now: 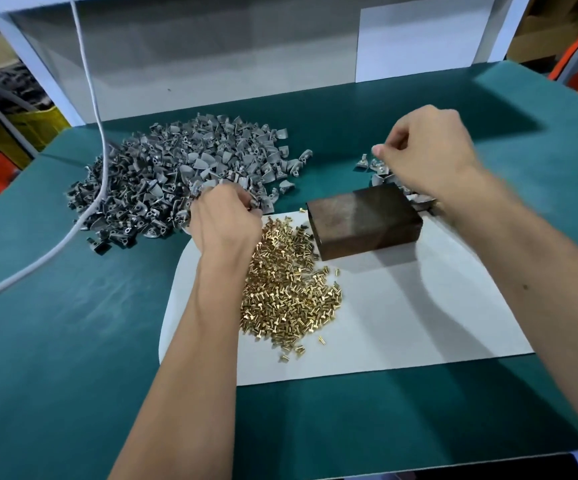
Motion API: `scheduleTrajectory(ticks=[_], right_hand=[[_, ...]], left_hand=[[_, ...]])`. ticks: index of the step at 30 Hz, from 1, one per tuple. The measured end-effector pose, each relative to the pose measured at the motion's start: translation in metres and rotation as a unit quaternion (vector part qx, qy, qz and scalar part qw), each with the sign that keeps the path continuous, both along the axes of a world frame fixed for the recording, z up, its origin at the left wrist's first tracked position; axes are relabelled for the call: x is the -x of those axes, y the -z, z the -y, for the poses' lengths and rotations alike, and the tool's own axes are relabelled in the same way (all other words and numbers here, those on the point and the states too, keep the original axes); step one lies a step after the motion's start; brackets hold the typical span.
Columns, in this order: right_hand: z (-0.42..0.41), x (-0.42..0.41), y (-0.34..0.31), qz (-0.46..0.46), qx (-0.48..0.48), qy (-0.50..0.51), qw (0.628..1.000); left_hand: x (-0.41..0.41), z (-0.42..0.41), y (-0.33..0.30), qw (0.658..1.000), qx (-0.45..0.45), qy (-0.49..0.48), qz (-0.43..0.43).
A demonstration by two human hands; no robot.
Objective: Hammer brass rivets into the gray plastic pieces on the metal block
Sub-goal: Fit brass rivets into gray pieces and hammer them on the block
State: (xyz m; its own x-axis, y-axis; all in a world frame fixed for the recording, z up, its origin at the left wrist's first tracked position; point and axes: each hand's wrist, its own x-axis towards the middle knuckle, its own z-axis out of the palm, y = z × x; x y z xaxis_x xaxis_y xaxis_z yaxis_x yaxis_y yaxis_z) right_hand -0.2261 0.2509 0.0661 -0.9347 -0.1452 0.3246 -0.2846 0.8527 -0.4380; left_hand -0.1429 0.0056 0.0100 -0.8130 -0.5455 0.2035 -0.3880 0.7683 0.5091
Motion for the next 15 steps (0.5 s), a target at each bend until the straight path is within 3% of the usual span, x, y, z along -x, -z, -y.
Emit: scheduleTrajectory(ticks=[3,7,11,15], right_hand=[[0.032,-0.034,-0.011,-0.024,-0.037,-0.173,0.984],[0.083,-0.08,-0.008,0.021,-0.176,-0.37,0.912],[0.11,-0.095,0.006,0.057,-0.271,-0.404,0.872],[0.115,-0.094,0.01,0.116,-0.244,-0.411,0.871]], left_hand=[[-0.001,0.001,-0.002,1.0,-0.009,-0.005,-0.01],[-0.005,0.004,-0.008,0.995,-0.048,-0.022,-0.088],[-0.006,0.013,-0.018,0.964,-0.197,-0.069,-0.166],[-0.007,0.024,-0.022,0.932,-0.275,-0.114,-0.207]])
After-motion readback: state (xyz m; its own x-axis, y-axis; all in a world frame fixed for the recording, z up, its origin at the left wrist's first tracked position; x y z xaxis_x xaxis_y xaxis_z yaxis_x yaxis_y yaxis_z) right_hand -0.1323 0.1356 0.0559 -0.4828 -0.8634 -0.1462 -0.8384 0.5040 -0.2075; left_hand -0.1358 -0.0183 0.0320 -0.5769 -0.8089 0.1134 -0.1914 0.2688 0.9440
